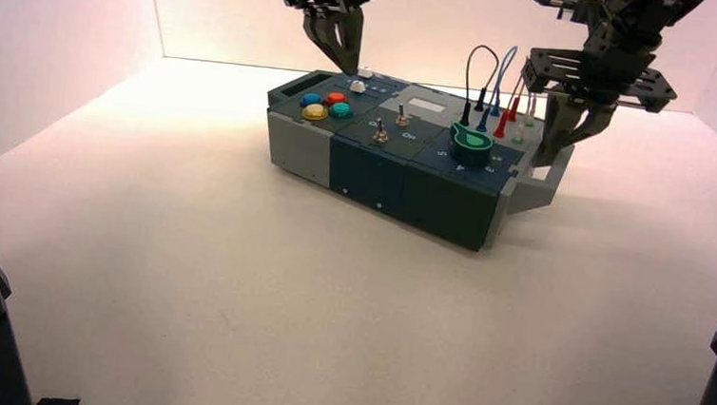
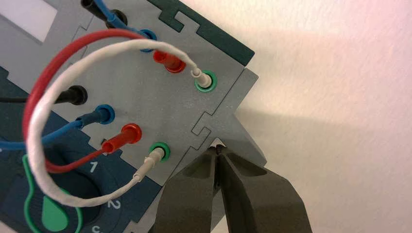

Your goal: Flip the top switch on with the right gripper.

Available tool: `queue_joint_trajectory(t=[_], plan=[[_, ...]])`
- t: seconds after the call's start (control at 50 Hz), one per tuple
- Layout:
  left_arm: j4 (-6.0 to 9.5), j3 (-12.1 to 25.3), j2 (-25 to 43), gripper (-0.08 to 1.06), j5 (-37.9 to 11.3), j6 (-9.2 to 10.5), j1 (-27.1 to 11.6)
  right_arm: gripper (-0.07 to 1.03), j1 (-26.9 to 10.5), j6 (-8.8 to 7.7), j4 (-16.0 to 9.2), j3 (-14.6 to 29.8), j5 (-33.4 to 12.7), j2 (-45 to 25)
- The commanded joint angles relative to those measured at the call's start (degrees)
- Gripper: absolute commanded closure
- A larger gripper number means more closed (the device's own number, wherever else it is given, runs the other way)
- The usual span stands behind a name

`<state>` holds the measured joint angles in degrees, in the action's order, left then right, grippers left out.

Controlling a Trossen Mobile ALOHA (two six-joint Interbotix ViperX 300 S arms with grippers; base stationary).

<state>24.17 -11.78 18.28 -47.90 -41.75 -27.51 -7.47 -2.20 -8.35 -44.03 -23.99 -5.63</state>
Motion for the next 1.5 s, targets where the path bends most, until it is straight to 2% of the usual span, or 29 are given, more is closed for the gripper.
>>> queue_joint_trajectory(t=[0.02, 0.14, 0.2, 0.24, 0.28, 0.3, 0.36, 0.44, 0.52, 0.58, 0.76, 1.12, 1.24, 1.5], plan=[[0.26, 1.7, -0.8, 1.01, 0.1, -0.35, -1.9, 0.99, 0.6, 0.09, 1.9, 1.1, 2.1, -1.5], [0.18, 1.9, 0.1, 1.01, 0.1, -0.35, -3.9, 0.99, 0.6, 0.09, 2.7, 1.4, 2.5, -2.2], [0.26, 2.2, 0.6, 1.01, 0.1, 0.35, -4.5, 0.99, 0.6, 0.09, 2.9, 1.3, 2.7, -2.4], [0.44, 2.4, 1.2, 1.01, 0.1, 2.72, -4.7, 0.99, 0.6, 0.09, 3.0, 1.3, 3.0, -2.4], [0.79, 2.7, 1.6, 1.01, 0.1, 6.94, -4.7, 0.99, 0.6, 0.09, 2.9, 1.3, 3.1, -2.5], [0.79, 2.8, 1.7, 1.01, 0.1, 8.09, -4.7, 0.99, 0.6, 0.09, 2.9, 1.3, 3.3, -2.5], [0.53, 3.3, 2.3, 1.01, 0.2, 13.71, -4.7, 0.99, 0.6, 0.09, 3.0, 1.1, 3.5, -2.5], [0.53, 3.7, 2.6, 1.01, 1.2, 16.26, -4.7, 0.99, 0.6, 0.18, 3.0, 1.0, 4.0, -2.5], [0.44, 3.9, 2.7, 1.01, 2.8, 17.75, -4.7, 0.99, 0.6, 0.18, 3.0, 0.8, 4.2, -2.5], [-0.09, 4.1, 2.7, 1.01, 3.3, 18.37, -4.7, 0.99, 0.6, 0.09, 3.0, 0.6, 4.3, -2.5], [-0.26, 4.8, 3.8, 1.01, 3.3, 20.04, -4.8, 0.99, 0.6, 0.35, 3.0, 0.7, 4.4, -2.2], [-0.26, 5.1, 5.2, 1.01, 3.5, 20.21, -5.7, 0.99, 0.6, 0.35, 3.0, 1.1, 4.3, -2.5], [-0.35, 5.5, 5.7, 1.01, 3.5, 21.27, -6.0, 0.99, 0.6, 0.35, 3.0, 1.1, 4.3, -2.5], [-0.35, 6.5, 6.3, 1.01, 3.5, 22.06, -6.6, 0.99, 0.6, 0.35, 3.0, 0.9, 4.3, -2.3]])
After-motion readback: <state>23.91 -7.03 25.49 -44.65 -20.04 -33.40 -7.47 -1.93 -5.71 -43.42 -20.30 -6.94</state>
